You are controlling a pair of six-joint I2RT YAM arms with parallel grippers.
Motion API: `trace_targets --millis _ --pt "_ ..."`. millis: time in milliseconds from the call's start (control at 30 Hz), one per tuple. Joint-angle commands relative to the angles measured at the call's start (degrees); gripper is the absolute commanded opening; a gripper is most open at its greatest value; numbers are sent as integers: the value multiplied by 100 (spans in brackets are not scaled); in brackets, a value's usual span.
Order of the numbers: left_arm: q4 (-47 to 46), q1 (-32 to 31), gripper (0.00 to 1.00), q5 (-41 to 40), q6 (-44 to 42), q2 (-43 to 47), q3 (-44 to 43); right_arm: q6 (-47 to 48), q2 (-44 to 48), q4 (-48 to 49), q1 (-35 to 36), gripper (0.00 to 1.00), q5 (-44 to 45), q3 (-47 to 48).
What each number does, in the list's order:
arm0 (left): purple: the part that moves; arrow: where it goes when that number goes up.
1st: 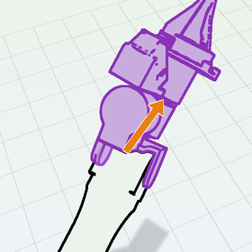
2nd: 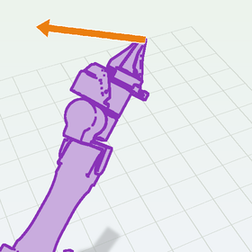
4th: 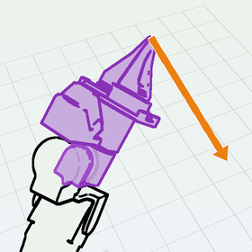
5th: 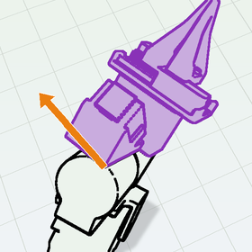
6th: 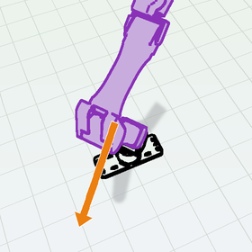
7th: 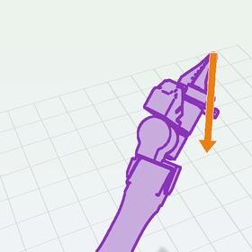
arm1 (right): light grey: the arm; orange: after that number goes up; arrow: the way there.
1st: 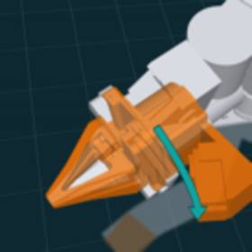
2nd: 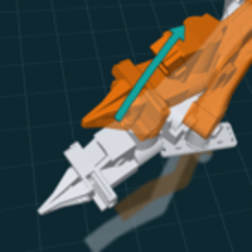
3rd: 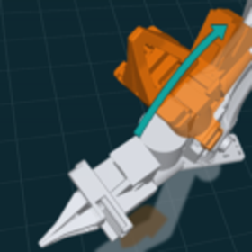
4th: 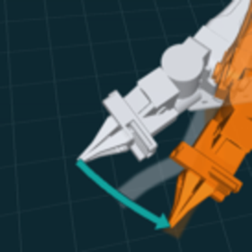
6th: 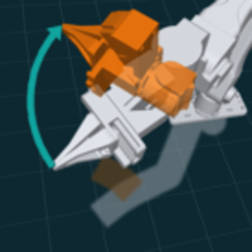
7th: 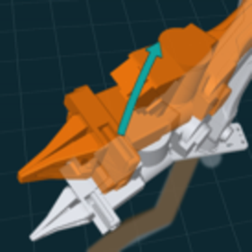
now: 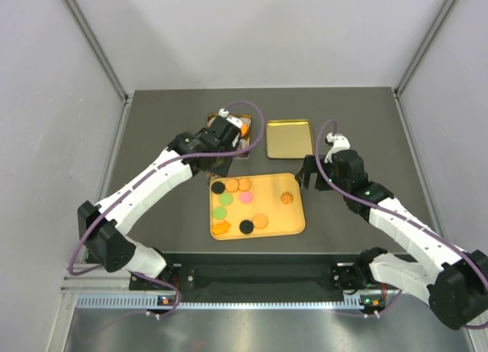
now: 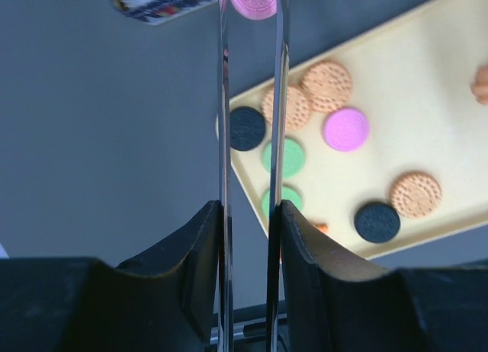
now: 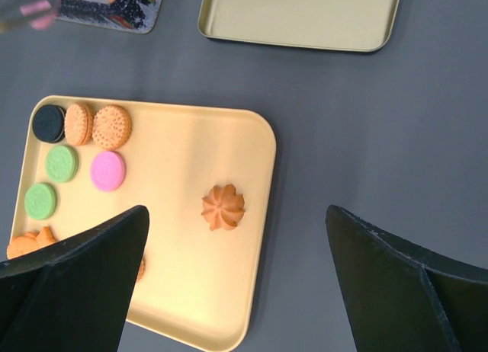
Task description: Pack the cookies
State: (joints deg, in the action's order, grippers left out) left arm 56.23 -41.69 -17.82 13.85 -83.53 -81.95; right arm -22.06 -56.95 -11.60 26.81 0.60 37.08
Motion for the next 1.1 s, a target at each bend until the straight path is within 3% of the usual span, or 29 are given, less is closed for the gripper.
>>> trace_targets --millis 0,433,1067 --pt "-393 310 36 -221 48 -31 -417 62 -88 201 -62 100 -218 27" --pt "-533 1242 36 -511 -286 -805 -779 9 -27 316 -53 100 -473 -34" --pt "-683 1366 37 -388 -251 -955 -524 -8 70 333 -53 100 -517 -61"
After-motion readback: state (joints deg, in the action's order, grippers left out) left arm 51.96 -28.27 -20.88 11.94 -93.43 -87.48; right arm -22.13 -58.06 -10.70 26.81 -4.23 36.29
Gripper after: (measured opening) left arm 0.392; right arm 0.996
